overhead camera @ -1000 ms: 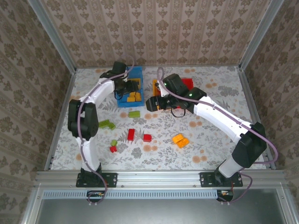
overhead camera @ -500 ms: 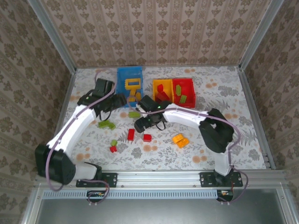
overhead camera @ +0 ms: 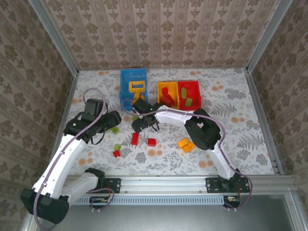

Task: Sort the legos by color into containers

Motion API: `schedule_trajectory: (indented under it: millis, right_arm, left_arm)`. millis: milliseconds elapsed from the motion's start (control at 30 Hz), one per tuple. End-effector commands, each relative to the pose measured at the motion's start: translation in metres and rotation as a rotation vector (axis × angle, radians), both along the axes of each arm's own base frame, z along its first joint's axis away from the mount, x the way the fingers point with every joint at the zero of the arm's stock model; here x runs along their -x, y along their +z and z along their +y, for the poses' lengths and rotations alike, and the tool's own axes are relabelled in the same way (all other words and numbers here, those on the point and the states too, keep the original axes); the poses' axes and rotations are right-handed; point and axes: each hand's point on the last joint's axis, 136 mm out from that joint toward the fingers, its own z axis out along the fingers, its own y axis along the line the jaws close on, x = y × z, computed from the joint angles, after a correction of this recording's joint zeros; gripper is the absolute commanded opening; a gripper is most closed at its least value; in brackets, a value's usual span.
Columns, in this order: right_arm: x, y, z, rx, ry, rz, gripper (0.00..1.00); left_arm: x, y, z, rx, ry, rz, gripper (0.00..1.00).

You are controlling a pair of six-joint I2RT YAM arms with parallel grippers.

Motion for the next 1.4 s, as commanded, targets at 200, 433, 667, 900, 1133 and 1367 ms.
schedule_trajectory:
  millis: [200, 433, 667, 900, 1133, 1367]
  right_arm:
    - [-0.03, -0.011, 0.006, 0.012, -0.002, -0.023, 0.95]
    - [-0.014, -0.008, 0.032, -0.033, 0.172, 0.004, 0.94]
    - [0.011, 0.001, 0.04, -0.075, 0.248, 0.067, 0.84]
    - [0.026, 0.015, 0.037, -0.086, 0.229, 0.06, 0.73]
    - [0.007, 0.006, 0.035, -0.025, 0.188, 0.012, 0.74]
    - [-0.005, -0.005, 0.037, 0.018, 0.183, 0.006, 0.79]
  left_arm:
    - [0.023, -0.003, 0.014, -0.031, 0.002, 0.042, 0.66]
    - [0.028, -0.004, 0.017, -0.023, 0.001, 0.05, 0.66]
    - [0.026, -0.007, 0.016, -0.012, 0.002, 0.049, 0.66]
    - [0.023, -0.012, 0.014, 0.002, 0.013, 0.05, 0.66]
    - [0.026, -0.012, 0.015, 0.005, 0.017, 0.049, 0.65]
    - [0.031, -0.011, 0.019, -0.005, 0.019, 0.053, 0.65]
